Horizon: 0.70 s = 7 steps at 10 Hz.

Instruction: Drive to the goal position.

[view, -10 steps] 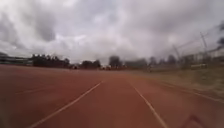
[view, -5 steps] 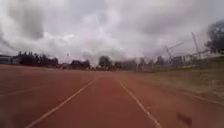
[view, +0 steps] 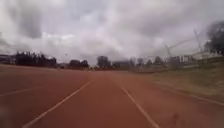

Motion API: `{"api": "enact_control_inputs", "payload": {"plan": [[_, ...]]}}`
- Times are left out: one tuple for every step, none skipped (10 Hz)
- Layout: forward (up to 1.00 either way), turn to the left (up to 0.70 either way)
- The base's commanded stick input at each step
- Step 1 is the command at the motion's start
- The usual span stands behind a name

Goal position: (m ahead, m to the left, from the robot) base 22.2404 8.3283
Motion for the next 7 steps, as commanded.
{"api": "enact_control_inputs", "payload": {"plan": [[0.85,0.00],[0.85,0.00],[0.85,0.00],[0.85,0.00],[0.85,0.00],[0.85,0.00],[0.85,0.00]]}}
